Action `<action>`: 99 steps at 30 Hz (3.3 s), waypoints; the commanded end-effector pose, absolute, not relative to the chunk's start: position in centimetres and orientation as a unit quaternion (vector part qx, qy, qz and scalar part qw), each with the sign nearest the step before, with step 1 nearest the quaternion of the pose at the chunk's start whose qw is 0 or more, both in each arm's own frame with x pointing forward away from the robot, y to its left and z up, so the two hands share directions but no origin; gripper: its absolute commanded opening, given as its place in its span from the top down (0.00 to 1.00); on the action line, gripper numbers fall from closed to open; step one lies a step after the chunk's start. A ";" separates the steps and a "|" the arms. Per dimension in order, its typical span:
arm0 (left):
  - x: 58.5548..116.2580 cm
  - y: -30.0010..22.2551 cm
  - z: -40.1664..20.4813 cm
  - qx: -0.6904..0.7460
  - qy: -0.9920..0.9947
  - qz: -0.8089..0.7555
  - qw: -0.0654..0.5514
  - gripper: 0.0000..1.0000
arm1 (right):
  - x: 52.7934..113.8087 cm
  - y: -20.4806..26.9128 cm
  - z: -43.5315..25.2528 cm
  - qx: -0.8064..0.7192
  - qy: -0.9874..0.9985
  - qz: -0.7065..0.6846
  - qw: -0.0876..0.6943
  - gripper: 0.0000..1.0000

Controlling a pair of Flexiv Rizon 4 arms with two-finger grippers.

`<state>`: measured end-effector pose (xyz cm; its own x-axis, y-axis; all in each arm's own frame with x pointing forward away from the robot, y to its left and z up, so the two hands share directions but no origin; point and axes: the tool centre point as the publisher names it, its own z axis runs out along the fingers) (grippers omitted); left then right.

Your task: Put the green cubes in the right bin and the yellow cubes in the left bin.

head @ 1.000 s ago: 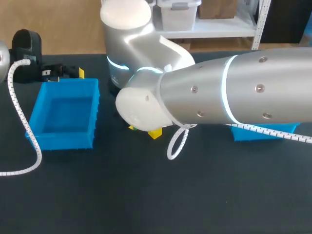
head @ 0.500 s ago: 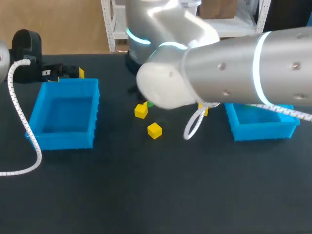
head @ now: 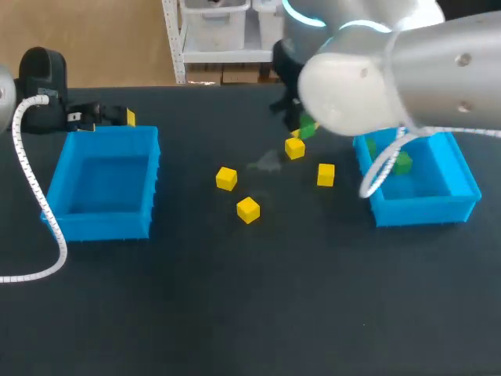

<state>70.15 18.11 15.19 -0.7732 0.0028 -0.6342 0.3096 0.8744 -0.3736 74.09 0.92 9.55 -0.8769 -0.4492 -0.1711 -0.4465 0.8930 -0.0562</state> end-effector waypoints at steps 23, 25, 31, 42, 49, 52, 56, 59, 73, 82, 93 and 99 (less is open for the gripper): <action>70.1 18.2 15.1 0.087 0.910 -0.239 0.327 0.00 | 74.1 -14.5 8.8 -0.120 0.980 0.027 0.156 1.00; 70.1 18.2 15.1 0.087 0.910 -0.239 0.327 0.00 | 74.1 -15.0 8.8 -0.114 0.980 0.029 0.158 1.00; 70.1 18.2 15.1 0.087 0.910 -0.239 0.327 0.00 | 74.2 -16.1 8.5 -0.104 0.981 0.034 0.160 1.00; 70.1 18.2 15.1 0.087 0.910 -0.239 0.327 0.00 | 73.9 -16.7 7.6 -0.100 0.981 0.031 0.161 0.65; 70.1 18.2 15.1 0.087 0.910 -0.239 0.327 0.00 | 73.5 -17.1 7.5 -0.093 0.982 0.037 0.162 0.00; 70.1 18.2 15.1 0.087 0.910 -0.239 0.327 0.00 | 73.4 -17.2 7.4 -0.092 0.982 0.037 0.161 0.00; 70.1 18.2 15.1 0.087 0.910 -0.239 0.327 0.00 | 73.3 -17.0 7.6 -0.092 0.981 0.041 0.164 0.00; 70.1 18.2 15.1 0.087 0.910 -0.239 0.327 0.00 | 73.2 -16.9 8.0 -0.093 0.980 0.050 0.172 0.00; 70.1 18.2 15.1 0.087 0.910 -0.239 0.327 0.00 | 73.0 -16.9 8.2 -0.089 0.979 0.048 0.176 0.00; 70.1 18.2 15.1 0.087 0.910 -0.239 0.327 0.00 | 73.0 -16.9 8.2 -0.089 0.979 0.048 0.176 0.00; 70.1 18.2 15.1 0.087 0.910 -0.239 0.327 0.00 | 73.0 -16.9 8.2 -0.089 0.979 0.048 0.176 0.00; 70.1 18.2 15.1 0.087 0.910 -0.239 0.327 0.00 | 73.0 -16.9 8.2 -0.089 0.979 0.048 0.176 0.00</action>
